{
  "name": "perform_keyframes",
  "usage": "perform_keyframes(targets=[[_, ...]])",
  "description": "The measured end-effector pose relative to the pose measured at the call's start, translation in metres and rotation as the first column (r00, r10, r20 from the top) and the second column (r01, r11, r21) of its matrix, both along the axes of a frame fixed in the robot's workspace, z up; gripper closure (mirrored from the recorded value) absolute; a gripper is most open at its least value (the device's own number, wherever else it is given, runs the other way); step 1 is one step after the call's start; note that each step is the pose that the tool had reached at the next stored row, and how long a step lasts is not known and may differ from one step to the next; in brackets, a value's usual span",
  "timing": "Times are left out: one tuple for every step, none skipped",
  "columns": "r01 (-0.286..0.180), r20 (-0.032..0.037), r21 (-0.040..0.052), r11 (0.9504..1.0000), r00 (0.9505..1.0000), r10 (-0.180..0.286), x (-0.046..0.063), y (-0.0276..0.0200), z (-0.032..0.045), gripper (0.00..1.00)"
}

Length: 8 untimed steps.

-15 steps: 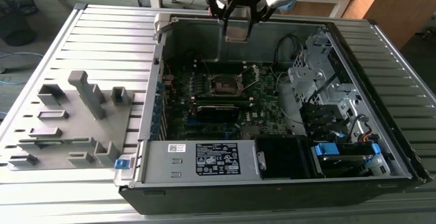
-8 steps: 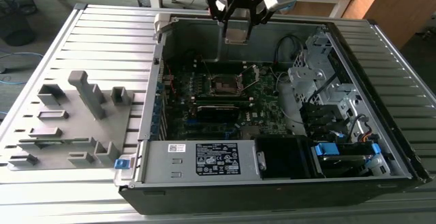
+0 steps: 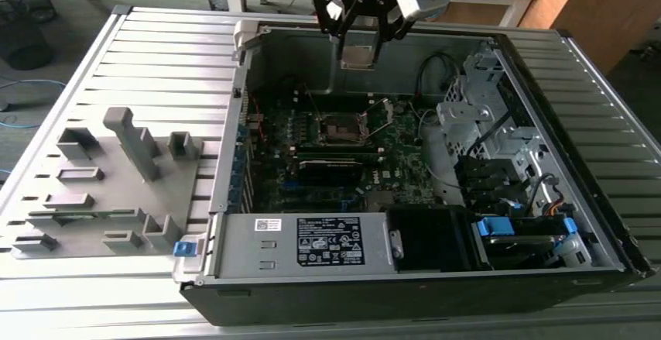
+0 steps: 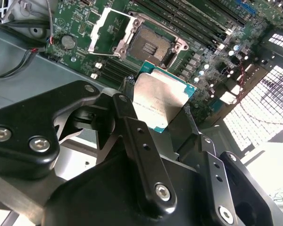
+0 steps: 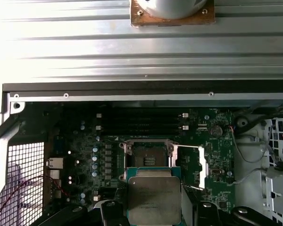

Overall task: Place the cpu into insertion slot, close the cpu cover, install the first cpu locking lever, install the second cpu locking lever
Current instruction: 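Place the cpu into insertion slot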

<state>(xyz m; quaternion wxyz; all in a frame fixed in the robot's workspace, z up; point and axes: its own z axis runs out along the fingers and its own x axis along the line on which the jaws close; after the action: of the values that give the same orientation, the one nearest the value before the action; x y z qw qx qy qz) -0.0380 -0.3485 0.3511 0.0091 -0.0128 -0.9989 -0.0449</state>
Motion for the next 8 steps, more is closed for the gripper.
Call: perform_keyframes(targets=[[0.000,0.0000,0.0000,1.0000,1.0000,0.000,0.0000,0.0000,-0.0006,0.46],[0.000,0.0000,-0.0001,1.0000,1.0000,0.000,0.0000,0.0000,-0.0012,0.46],[0.000,-0.0001,-0.0002,1.0000,1.0000,0.000,0.0000,0.0000,-0.0013,0.46],[0.000,-0.0001,-0.0003,1.0000,1.0000,0.000,0.0000,0.0000,-0.0013,0.46],[0.000,-0.0002,-0.0003,1.0000,1.0000,0.000,0.0000,0.0000,-0.0014,0.46],[0.000,0.0000,-0.0001,1.0000,1.0000,0.000,0.0000,0.0000,-0.0015,0.46],[0.000,0.0000,-0.0001,1.0000,1.0000,0.000,0.0000,0.0000,-0.0016,0.46],[0.000,0.0000,-0.0001,1.0000,1.0000,0.000,-0.0002,0.0000,-0.0018,0.46]])
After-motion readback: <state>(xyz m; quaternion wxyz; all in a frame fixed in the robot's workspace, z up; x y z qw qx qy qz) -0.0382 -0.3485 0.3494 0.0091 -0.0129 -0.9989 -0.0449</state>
